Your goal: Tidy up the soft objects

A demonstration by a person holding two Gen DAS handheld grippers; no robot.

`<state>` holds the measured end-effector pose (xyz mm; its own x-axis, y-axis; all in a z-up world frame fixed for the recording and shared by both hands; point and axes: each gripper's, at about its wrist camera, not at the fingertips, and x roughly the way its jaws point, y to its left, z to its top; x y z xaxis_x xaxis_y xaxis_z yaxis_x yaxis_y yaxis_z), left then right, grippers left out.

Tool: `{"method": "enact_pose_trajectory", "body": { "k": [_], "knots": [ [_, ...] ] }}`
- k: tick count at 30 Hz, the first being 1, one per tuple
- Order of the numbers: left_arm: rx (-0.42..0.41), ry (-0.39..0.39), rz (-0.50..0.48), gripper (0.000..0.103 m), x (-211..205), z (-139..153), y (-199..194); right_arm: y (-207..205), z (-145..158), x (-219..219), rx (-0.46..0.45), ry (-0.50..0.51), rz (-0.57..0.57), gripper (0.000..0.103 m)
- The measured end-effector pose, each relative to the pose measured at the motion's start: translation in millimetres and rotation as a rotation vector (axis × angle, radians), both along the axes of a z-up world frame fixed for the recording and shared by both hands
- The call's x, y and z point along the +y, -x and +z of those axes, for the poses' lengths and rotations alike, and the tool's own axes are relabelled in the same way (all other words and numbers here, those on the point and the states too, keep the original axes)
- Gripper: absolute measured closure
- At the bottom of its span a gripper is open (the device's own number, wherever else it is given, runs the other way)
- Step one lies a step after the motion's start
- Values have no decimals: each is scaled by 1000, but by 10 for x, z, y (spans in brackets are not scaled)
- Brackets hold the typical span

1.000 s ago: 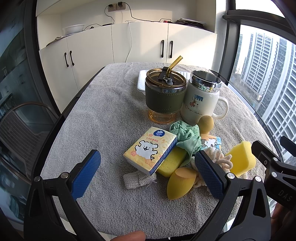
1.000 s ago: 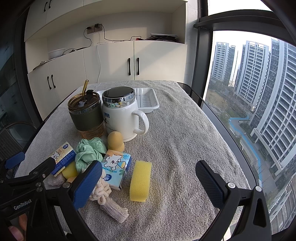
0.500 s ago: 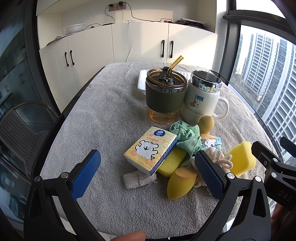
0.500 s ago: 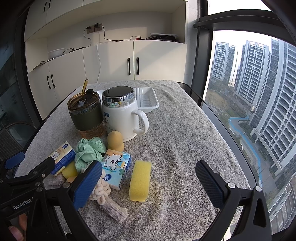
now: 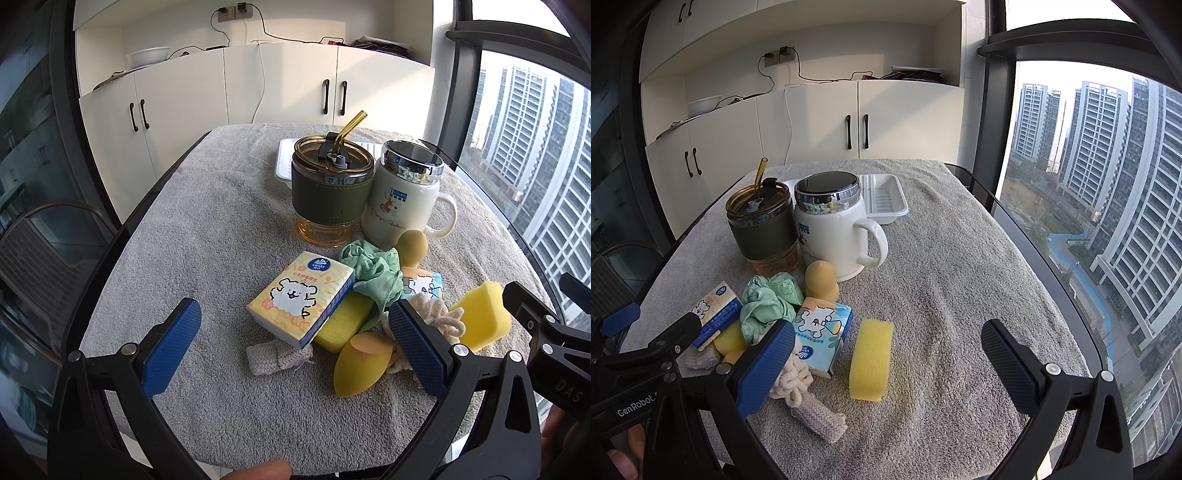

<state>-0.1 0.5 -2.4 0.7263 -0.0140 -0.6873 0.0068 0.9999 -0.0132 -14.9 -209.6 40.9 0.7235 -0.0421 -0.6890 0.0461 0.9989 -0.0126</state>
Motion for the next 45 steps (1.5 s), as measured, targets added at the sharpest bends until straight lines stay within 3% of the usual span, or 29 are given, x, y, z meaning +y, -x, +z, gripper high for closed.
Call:
{"method": "enact_pose_trajectory", "body": {
  "k": [14, 20, 26, 30, 32, 34, 38, 45],
  "knots": [
    [2, -3, 3, 0, 27, -30, 1, -6, 0, -15, -2, 4, 0, 0],
    [35, -30, -13, 0, 160, -205, 66, 14, -119, -121, 8, 5, 2, 0],
    [86, -43, -122, 0, 361, -465, 314, 222, -340, -126, 46, -3, 132, 0],
    [153, 8, -217, 0, 471, -663, 397, 265, -467, 3, 89, -56, 227, 2],
    [185, 42, -246, 1, 474, -728, 384, 234, -536, 78, 116, -87, 279, 9],
    [187, 63, -274, 1, 422, -731, 386, 175, -556, 65, 119, -73, 262, 16],
    [181, 40, -352, 1, 171, -715, 349, -61, -545, -113, 145, -90, 190, 16],
    [205, 51, -420, 2, -110, -762, 234, -264, -718, -126, 207, -110, 190, 17]
  ]
}}
